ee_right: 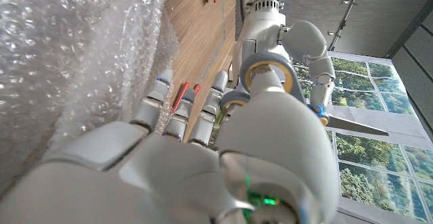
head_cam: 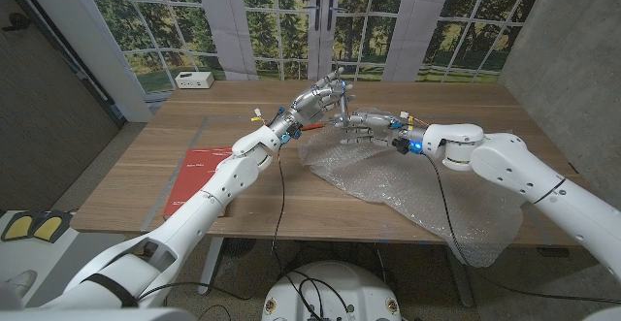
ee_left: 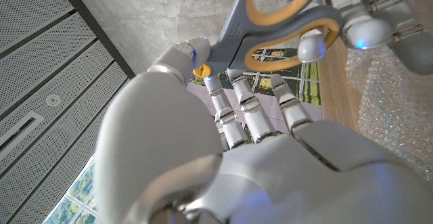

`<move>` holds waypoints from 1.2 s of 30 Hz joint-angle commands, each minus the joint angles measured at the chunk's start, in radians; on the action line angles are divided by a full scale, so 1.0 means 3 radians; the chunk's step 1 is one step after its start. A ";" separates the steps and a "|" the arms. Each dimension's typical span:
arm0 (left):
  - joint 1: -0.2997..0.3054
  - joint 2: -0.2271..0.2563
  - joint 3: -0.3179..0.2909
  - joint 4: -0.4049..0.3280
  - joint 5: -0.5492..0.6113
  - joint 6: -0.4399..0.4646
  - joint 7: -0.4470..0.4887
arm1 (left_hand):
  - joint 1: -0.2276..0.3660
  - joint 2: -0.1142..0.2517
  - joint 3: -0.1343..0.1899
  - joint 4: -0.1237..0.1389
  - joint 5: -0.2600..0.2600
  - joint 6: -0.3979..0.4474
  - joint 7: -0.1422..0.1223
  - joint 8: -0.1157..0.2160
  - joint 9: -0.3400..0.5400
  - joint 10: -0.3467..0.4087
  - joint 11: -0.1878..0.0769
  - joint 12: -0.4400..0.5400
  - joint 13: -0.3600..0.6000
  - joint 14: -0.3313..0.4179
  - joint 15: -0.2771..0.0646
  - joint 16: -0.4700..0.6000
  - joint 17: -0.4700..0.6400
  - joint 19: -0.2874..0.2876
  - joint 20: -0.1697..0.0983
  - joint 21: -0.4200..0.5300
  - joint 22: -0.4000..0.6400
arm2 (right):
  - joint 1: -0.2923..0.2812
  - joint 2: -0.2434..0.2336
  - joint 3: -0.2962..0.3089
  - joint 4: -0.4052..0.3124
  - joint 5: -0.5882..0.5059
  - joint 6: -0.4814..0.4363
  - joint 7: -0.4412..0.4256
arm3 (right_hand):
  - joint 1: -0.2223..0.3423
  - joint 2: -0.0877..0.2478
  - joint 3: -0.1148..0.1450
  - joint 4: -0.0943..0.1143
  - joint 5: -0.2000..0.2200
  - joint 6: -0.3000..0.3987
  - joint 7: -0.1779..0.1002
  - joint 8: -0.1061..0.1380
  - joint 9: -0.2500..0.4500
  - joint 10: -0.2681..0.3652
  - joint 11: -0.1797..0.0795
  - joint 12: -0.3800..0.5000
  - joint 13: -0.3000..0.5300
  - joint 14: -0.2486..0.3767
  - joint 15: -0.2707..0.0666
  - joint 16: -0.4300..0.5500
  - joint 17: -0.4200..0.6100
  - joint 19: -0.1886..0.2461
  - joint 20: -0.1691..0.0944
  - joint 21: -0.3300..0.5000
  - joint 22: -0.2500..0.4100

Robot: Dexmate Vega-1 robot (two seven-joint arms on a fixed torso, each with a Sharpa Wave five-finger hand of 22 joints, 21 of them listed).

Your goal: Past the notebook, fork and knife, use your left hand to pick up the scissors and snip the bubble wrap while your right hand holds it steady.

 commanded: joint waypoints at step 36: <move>0.0063 0.0066 0.0002 -0.0074 -0.0020 -0.0001 -0.0040 | 0.0069 0.0099 -0.0013 0.0028 -0.0025 -0.0005 -0.0009 0.0009 0.0013 0.0065 -0.0067 0.0235 0.0013 0.0025 -0.0447 0.0036 0.0025 -0.0036 0.0013 0.0004 0.0008 | -0.0068 -0.0108 0.0094 -0.0186 0.0279 -0.0103 -0.0027 | 0.0316 -0.0033 0.0100 -0.0077 -0.0046 -0.0149 0.0082 0.1276 0.1541 0.0153 0.0036 -0.0210 -0.0004 -0.0034 0.0097 0.0140 0.0123 0.0037 -0.0134 -0.0032 0.0016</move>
